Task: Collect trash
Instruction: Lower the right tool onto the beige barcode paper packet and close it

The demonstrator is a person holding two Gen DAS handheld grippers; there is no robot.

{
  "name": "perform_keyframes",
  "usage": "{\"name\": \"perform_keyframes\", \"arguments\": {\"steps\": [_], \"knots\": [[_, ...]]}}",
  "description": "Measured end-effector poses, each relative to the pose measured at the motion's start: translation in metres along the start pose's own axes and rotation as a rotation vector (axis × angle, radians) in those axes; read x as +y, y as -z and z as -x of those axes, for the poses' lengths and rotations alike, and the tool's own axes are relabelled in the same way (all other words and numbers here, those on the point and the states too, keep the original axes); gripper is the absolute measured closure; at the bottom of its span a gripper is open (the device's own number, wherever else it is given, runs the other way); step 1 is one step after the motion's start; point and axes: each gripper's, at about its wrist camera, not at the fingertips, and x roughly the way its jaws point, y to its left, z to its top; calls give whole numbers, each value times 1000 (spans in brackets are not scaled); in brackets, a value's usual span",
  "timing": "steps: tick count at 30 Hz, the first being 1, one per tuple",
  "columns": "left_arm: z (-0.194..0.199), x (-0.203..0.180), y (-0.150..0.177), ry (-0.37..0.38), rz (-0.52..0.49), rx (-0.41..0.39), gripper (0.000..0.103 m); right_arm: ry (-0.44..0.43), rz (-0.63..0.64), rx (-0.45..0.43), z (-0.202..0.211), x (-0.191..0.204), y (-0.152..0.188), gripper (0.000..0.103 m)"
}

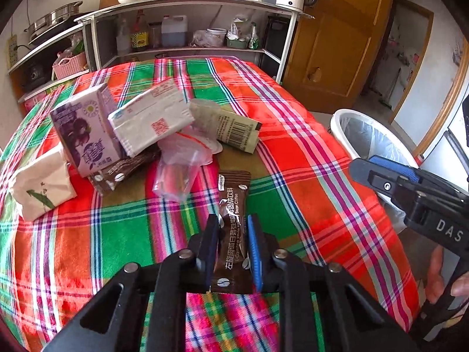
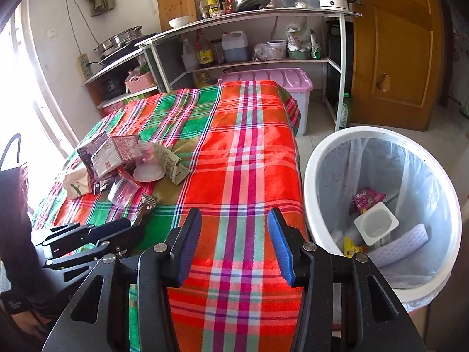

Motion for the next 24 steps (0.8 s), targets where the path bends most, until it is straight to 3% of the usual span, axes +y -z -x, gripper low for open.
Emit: {"name": "perform_keyframes", "arguments": {"steps": [10,14,24], "knots": [[16,35,15,-27,124,-30,82,-33,80,17,-18,24,-18,55],[16,48,16,-6,176,-34,82,-48,114,35,-35,37,-28,55],[13,52,15,8,185,-37,82,-119,178,64,-75,60,-47,55]]}}
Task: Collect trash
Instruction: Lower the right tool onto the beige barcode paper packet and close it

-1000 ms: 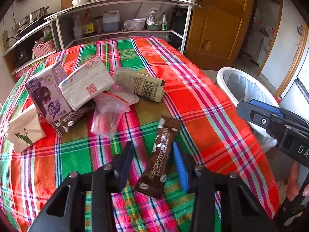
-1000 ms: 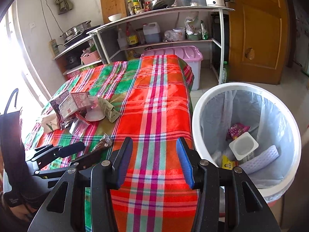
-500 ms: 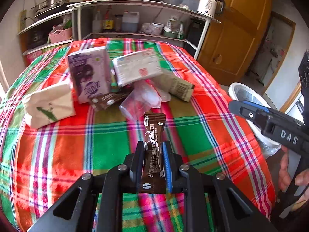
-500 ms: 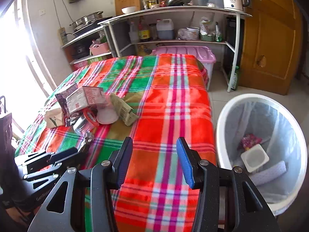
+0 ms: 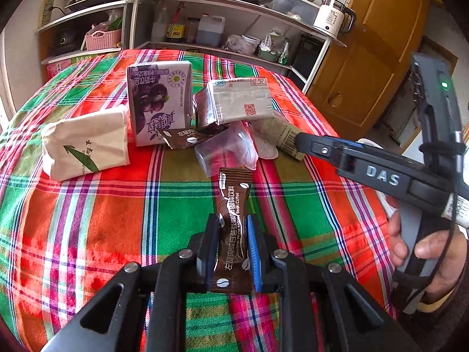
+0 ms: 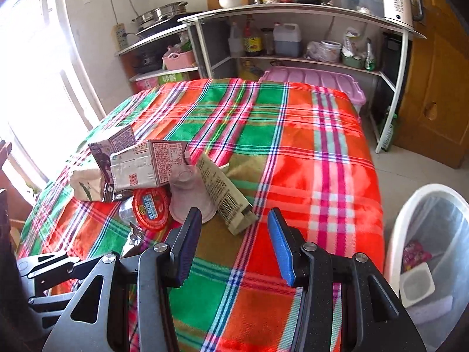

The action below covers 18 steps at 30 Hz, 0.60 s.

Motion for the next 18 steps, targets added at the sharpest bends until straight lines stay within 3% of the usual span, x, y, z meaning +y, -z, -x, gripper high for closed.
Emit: {"name": "perform_keyframes", "arguments": {"steps": [11,18], "knots": [[-1,-1,-2,1,3,0,82,-56,10,13,-22,4,-3,56],[-1,-1,-1,-5,0,-1,82,-77,-6,21,-23,4,-1,79]]}}
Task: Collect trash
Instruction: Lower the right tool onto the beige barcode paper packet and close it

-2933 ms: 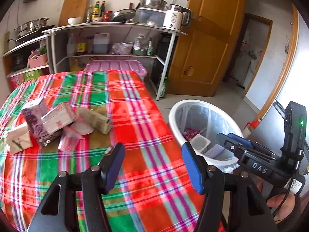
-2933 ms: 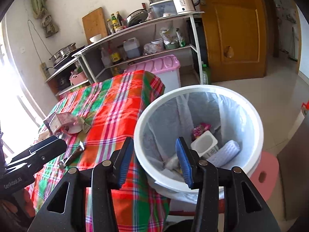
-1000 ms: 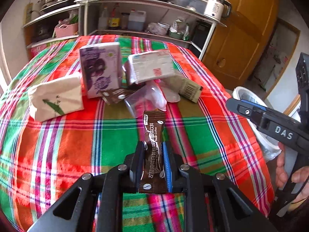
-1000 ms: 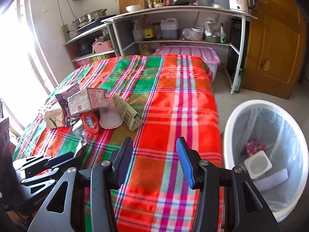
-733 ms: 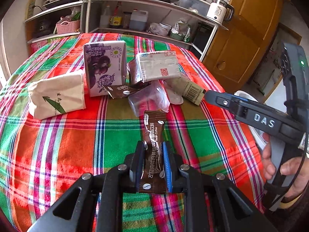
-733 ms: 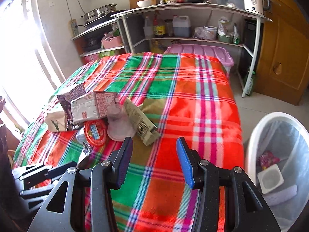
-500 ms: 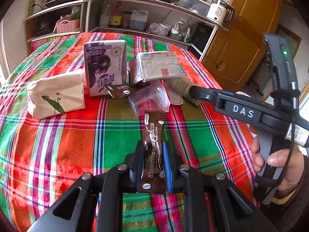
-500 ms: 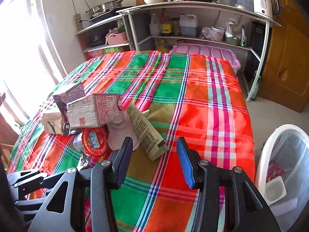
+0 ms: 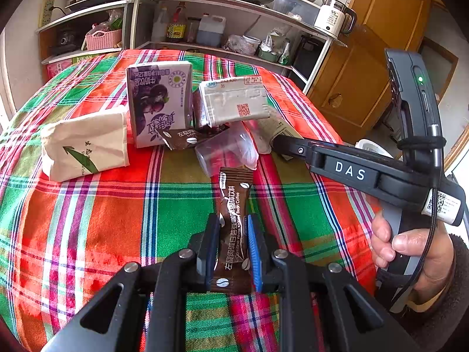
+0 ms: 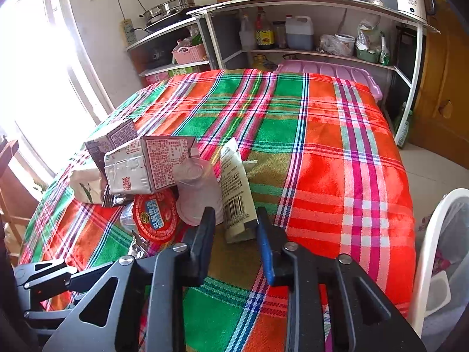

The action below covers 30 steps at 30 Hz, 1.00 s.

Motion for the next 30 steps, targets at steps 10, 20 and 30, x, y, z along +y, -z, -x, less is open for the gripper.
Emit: {"name": "perform_keyframes", "arguments": {"steps": [10,20,30], "knots": [[0,1,0,-1,5,-1,82,-35,-27,-7,5,-2,5,98],[2,0,2,-4,15,-5,82,-75,-68,-27,27,-6,18,99],[2,3,3,5,36,-7,82,-32,-47,-59,34,-6,13,71]]}}
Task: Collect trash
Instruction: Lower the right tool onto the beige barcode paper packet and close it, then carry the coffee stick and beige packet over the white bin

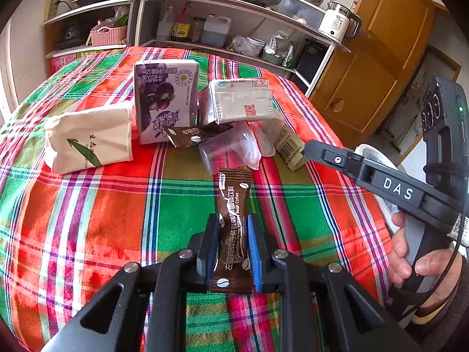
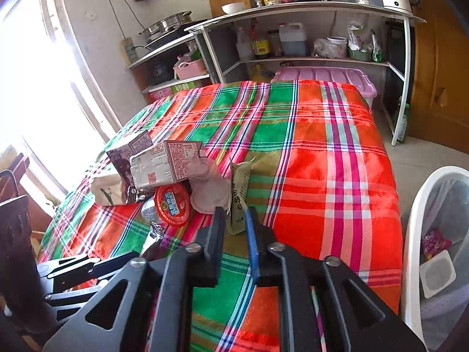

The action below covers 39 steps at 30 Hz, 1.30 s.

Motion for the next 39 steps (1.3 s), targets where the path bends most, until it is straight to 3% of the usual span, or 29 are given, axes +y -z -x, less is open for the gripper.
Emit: {"name": "perform_keyframes", "arguments": {"steps": [2,13,18,39], "knots": [[0,1,0,2,1,-1,82,1,9,13,-4,1,-2,64],[-2,8,-1,35,24,-1,82,-9,23,91,-39,-2,-15,64],[-2,8,-2,31,20,-1,82,-7,25,89,-42,-2,-13,83],[11,-7,8,6,-4,-7,82,-71,-63,23,24,-3,29,87]]}}
